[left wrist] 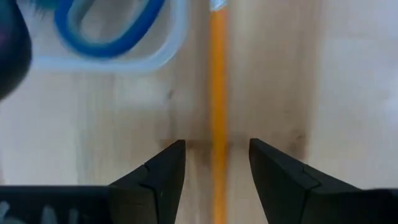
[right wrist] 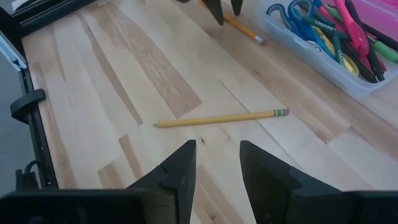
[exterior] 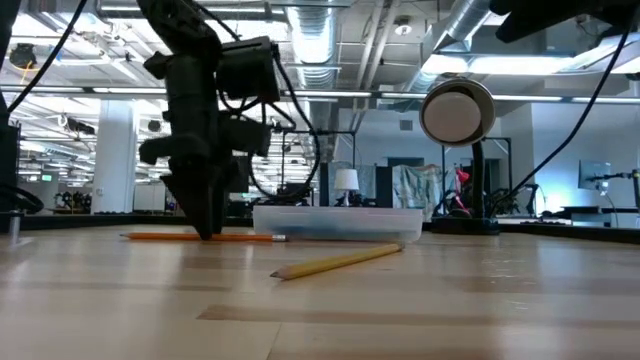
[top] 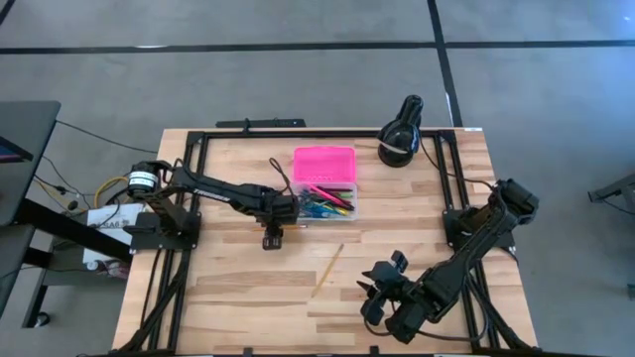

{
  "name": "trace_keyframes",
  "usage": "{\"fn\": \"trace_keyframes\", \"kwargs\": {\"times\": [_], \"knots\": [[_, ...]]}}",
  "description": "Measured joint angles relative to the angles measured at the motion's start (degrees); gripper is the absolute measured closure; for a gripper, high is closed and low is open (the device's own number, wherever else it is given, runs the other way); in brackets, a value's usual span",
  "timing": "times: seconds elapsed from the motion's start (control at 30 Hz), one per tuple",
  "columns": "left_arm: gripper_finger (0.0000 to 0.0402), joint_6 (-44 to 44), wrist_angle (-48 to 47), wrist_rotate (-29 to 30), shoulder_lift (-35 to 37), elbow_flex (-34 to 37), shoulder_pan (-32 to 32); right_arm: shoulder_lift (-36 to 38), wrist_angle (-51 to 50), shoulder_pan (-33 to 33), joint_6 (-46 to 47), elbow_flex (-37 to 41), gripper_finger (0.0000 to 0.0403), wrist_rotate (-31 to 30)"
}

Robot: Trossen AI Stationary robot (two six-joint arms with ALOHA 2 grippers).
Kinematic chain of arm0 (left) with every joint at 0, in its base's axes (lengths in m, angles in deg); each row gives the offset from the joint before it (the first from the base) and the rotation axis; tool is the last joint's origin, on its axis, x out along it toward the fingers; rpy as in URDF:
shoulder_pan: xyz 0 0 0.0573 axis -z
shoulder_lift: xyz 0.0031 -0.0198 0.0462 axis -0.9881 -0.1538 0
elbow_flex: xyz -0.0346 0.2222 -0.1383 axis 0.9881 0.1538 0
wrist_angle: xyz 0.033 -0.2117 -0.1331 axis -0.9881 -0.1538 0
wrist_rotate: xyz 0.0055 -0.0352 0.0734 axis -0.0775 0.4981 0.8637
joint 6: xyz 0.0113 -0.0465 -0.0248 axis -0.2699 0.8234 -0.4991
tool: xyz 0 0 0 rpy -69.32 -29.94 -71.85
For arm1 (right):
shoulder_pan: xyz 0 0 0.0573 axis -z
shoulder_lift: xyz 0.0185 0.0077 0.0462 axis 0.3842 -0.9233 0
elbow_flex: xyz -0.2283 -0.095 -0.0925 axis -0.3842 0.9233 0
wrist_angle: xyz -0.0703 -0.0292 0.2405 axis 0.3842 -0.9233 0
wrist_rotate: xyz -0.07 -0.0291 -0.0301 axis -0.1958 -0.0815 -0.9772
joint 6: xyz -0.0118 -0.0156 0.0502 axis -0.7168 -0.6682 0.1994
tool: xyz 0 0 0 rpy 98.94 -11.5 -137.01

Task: Pick & place school supplies into a supply box
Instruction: Put the orange pencil into the pink supply box

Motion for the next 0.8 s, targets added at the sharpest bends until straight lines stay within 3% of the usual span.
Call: {"fn": "trace_keyframes", "kwargs": {"times": [0.4, 0.8], "knots": [[0.0255, 3.2, 1.1, 1.5, 0.2, 2.5, 0.5, 0.0, 0.0, 2.7, -0.1, 0.0, 0.0286, 1.5], [0.0306, 4.2, 0.4, 7.3, 0.0, 2.7, 7.3, 0.0, 0.0, 4.0, -0.1, 0.0, 0.0286, 3.4]]}}
